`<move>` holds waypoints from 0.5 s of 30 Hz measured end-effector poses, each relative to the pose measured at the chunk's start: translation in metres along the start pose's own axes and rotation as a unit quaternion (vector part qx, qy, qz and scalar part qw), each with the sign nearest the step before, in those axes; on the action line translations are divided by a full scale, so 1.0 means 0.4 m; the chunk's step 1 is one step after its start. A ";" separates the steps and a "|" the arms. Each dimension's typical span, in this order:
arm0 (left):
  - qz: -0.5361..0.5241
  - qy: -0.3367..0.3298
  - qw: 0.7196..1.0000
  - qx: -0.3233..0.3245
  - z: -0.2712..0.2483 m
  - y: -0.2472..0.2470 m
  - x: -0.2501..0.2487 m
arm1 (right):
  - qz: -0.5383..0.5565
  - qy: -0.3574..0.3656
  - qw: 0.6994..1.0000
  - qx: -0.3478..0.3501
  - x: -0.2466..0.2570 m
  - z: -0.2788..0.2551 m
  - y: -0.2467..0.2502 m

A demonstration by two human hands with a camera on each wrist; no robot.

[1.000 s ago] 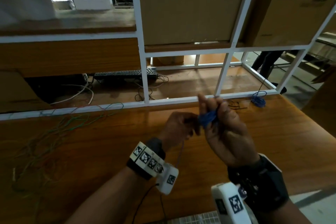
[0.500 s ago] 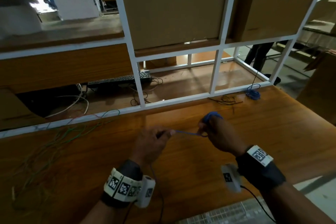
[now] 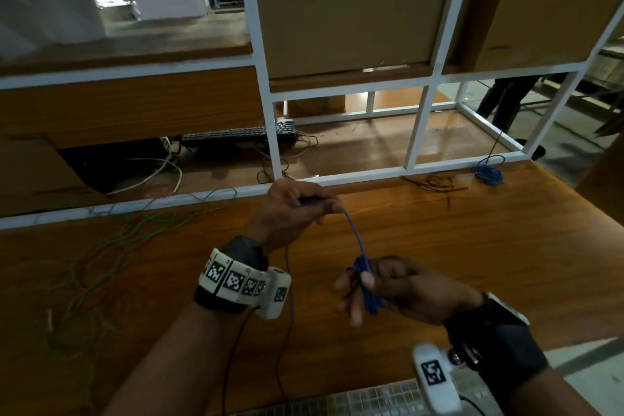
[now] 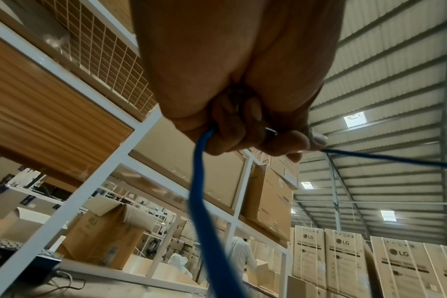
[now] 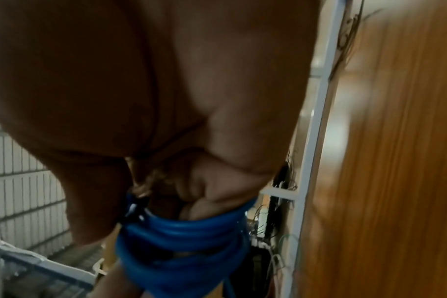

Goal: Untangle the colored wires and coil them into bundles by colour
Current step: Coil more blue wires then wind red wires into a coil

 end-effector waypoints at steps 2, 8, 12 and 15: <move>-0.036 -0.005 0.999 0.002 0.002 -0.019 0.006 | 0.071 0.040 0.995 0.050 0.014 -0.011 -0.015; -0.232 0.070 0.970 0.025 -0.066 -0.129 0.055 | 0.293 0.206 0.933 -0.018 0.102 0.011 0.013; -0.240 0.191 0.952 0.011 -0.121 -0.215 0.068 | 0.249 0.279 0.901 -0.220 0.125 0.056 0.031; -0.220 0.248 0.943 0.028 -0.168 -0.251 0.083 | 0.144 0.313 0.858 -0.380 0.119 0.075 0.061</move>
Point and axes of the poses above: each hand's wrist, its own z-axis towards the middle knuckle, its own y-axis out of the back of the hand, x = y × z, the point moved 3 cm from there along z, towards the middle knuckle, and after that the axes turned 6 degrees about y, right-handed, at the moved point
